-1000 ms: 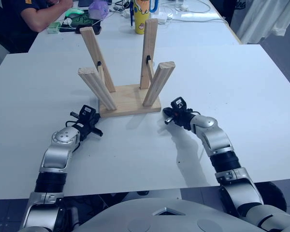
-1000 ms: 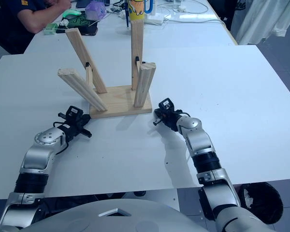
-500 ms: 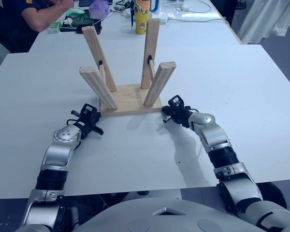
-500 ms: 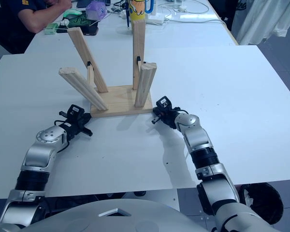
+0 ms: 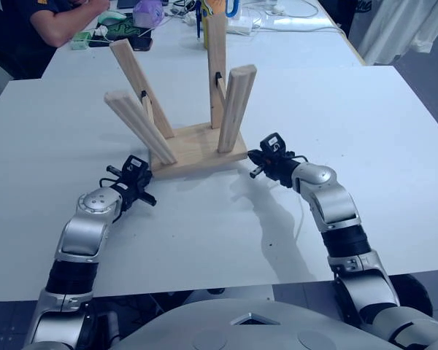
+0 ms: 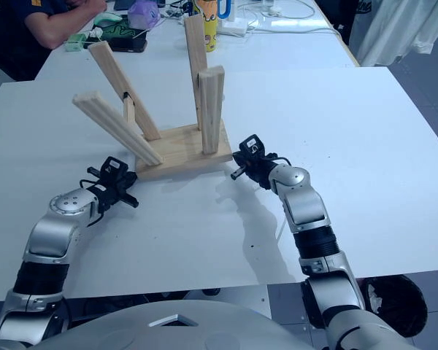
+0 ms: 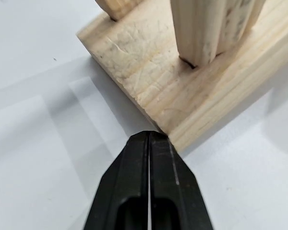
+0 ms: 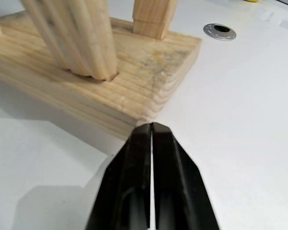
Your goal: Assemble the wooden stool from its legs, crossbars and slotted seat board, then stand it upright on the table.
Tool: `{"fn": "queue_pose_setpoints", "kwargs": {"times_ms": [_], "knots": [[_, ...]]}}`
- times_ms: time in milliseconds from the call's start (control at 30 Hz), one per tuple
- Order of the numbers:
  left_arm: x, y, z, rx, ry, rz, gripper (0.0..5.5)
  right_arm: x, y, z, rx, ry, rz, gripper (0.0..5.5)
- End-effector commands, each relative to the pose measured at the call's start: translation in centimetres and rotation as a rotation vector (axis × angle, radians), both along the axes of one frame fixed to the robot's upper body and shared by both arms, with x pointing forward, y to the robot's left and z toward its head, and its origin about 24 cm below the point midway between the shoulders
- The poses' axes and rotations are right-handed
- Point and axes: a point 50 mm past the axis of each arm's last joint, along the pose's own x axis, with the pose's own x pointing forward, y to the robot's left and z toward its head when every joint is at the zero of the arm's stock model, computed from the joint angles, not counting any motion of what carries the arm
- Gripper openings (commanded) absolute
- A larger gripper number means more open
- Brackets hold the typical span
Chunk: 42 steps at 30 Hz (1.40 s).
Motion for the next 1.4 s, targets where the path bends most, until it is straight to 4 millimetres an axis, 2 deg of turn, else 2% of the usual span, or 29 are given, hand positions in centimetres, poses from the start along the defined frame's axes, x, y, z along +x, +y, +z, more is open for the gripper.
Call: {"fn": "queue_pose_setpoints", "kwargs": {"times_ms": [33, 367, 600, 1000, 1400], "knots": [[0.5, -2.6, 2.7, -0.093, -0.094, -0.105, 0.04, -0.5, 2.6, 1.6, 0.101, -0.033, 0.132, 0.00], [0.4, -3.0, 4.9, -0.080, -0.153, -0.115, 0.04, -0.5, 3.0, 4.6, 0.128, -0.113, 0.147, 0.00], [0.2, -4.0, 5.8, -0.092, -0.179, -0.150, 0.04, -0.7, 3.1, 5.3, 0.131, -0.131, 0.148, 0.00], [0.9, -4.0, 7.4, -0.087, -0.234, -0.148, 0.04, -0.4, 3.7, 7.1, 0.167, -0.180, 0.151, 0.00], [1.5, -3.2, 6.4, -0.077, -0.214, -0.112, 0.04, 0.0, 3.3, 6.6, 0.144, -0.171, 0.108, 0.00]]}}
